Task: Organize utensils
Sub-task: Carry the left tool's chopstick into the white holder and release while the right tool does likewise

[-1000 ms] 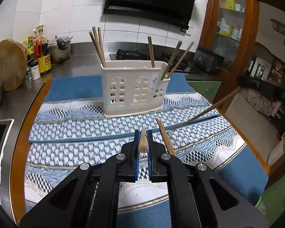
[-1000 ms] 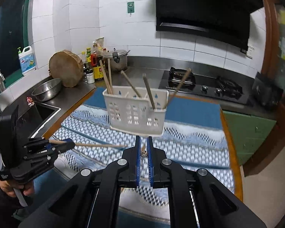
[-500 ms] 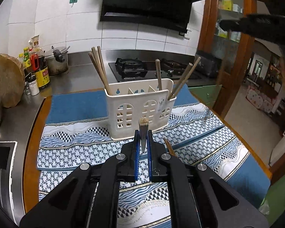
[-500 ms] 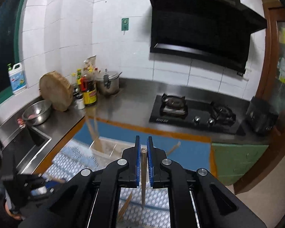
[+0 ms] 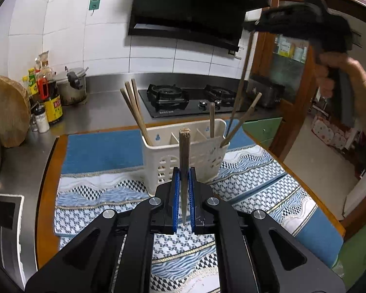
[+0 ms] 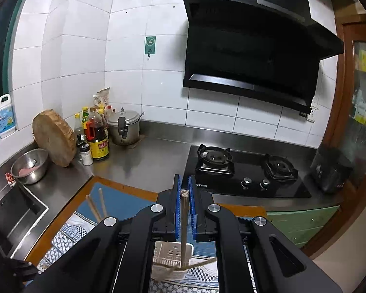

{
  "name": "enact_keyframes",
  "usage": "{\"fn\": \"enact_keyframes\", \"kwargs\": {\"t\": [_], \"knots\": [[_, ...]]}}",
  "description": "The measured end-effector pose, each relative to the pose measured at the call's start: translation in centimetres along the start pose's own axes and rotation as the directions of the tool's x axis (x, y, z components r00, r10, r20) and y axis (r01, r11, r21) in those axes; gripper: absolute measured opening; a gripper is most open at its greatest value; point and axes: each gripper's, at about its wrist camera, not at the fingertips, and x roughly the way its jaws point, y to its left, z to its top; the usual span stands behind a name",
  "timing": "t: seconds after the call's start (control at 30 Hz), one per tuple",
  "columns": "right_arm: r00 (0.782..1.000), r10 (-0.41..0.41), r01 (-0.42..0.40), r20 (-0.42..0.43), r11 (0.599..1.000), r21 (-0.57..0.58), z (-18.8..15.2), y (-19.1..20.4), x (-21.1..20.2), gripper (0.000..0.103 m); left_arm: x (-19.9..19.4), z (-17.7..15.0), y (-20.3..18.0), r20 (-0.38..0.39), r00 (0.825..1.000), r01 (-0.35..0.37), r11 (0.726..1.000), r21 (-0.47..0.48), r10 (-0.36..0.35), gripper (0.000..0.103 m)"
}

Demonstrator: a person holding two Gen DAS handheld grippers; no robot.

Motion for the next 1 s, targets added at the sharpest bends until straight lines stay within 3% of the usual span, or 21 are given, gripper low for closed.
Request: {"fn": "enact_keyframes", "kwargs": {"t": [0.2,0.47,0.53,0.67,1.0], "knots": [[0.998,0.019,-0.018,-0.052,1.000,0.017,-2.4,0.0,3.3,0.007,-1.1,2.5,0.3,0.051,0.999,-0.006,1.000,0.008,0.006,0.006],[0.993,0.041,-0.040,-0.108,0.999,0.014,-4.9,0.1,5.1,0.007,-2.7,8.3,-0.6,0.165,0.986,-0.034,0.999,0.042,0.026,0.006],[0.993,0.044,-0.043,-0.107,0.999,0.010,-5.3,0.0,4.9,0.009,-2.5,9.6,-0.9,0.184,0.982,-0.046,0.998,0.048,0.036,0.006],[0.995,0.054,-0.054,-0.088,0.999,0.001,-6.1,-0.4,3.4,0.032,-1.3,11.4,-0.8,0.197,0.979,-0.067,0.997,0.040,0.058,0.006],[0.992,0.100,-0.103,-0.079,0.994,-0.038,-10.1,-0.5,-0.5,0.038,2.9,11.9,0.4,0.193,0.977,-0.092,0.996,-0.020,0.094,0.006]]}}
